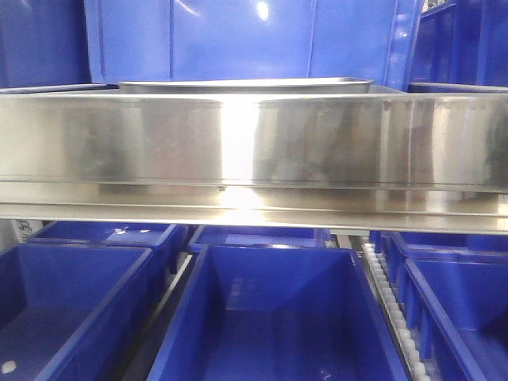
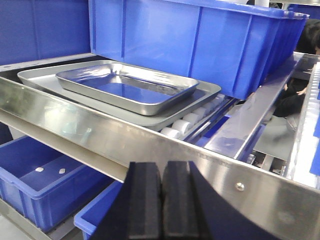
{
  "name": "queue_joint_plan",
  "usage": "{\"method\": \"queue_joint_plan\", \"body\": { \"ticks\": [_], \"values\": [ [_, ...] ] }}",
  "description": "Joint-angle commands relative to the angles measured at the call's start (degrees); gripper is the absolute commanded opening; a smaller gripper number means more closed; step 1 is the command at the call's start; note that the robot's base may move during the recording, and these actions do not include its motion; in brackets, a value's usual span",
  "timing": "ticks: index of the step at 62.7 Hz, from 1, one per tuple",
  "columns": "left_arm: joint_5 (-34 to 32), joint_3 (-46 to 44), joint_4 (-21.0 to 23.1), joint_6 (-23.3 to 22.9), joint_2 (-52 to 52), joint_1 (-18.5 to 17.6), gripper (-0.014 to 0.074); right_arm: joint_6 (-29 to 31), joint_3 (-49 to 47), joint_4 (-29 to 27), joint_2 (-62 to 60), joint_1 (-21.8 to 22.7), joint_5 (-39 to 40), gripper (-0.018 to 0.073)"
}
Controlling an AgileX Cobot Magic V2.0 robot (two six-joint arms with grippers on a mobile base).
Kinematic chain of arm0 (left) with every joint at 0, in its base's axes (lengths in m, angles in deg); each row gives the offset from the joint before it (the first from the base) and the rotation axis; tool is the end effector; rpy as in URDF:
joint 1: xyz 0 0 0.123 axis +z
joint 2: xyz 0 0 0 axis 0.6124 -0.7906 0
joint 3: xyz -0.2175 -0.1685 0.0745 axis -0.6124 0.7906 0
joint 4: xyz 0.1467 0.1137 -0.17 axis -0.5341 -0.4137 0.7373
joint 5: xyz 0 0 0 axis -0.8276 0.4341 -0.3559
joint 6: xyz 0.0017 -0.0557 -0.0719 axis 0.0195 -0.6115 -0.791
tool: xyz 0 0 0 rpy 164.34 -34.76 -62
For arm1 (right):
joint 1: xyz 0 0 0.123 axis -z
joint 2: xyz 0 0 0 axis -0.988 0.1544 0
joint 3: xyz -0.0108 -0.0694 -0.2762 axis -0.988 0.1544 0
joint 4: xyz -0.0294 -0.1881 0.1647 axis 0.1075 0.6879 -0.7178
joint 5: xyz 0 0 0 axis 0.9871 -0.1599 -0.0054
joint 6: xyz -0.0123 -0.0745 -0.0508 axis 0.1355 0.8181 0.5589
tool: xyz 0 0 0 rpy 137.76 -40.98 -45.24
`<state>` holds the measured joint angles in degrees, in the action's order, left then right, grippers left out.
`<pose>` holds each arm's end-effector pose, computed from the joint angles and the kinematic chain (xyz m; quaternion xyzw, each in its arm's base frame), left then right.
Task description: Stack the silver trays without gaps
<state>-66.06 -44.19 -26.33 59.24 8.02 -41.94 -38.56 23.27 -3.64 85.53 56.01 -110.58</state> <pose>0.0560 -0.0047 0.2019 0.0094 0.7027 -0.0471 0.7099 0.0234 0.0137 0.2901 -0.1452 0.7250 0.1790 0.6491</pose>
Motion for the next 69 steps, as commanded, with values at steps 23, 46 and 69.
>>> {"method": "queue_joint_plan", "body": {
  "ticks": [23, 46, 69],
  "values": [
    [-4.0, 0.5, 0.5, 0.1, 0.8, 0.0, -0.0048, 0.6, -1.5, 0.5, 0.7, 0.1, 5.0, 0.0048],
    [-4.0, 0.5, 0.5, 0.1, 0.8, 0.0, -0.0048, 0.6, -1.4, 0.5, 0.7, 0.1, 5.0, 0.0048],
    [-4.0, 0.5, 0.5, 0.1, 0.8, 0.0, -0.0048, 0.5, 2.9, 3.6, 0.7, 8.2, 8.3, 0.0048]
  ]
}}
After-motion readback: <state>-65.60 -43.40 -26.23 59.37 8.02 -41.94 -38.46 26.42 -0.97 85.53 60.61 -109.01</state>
